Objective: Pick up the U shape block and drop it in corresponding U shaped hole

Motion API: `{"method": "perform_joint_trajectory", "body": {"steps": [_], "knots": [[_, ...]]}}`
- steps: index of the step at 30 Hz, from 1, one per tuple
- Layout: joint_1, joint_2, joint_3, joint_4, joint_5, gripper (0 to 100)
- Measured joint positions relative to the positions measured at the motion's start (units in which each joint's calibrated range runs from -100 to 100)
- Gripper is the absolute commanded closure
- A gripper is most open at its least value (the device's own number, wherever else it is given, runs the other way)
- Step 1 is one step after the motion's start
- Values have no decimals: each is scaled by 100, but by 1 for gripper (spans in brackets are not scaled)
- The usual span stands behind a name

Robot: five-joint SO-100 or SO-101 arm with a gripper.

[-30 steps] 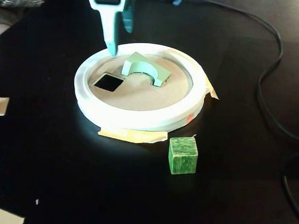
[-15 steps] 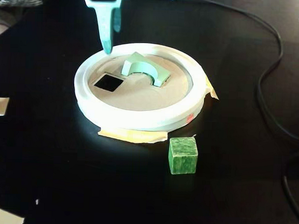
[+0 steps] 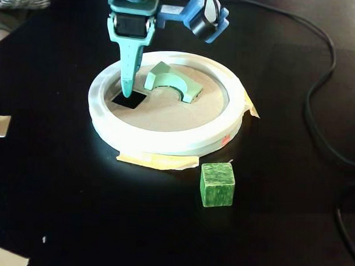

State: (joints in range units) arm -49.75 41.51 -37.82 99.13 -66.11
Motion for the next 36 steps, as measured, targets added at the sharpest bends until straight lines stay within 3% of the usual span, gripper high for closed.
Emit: {"method": "perform_joint_trajectory", "body": {"steps": [36], "knots": [[460, 526, -20, -1183, 317, 26]]}}
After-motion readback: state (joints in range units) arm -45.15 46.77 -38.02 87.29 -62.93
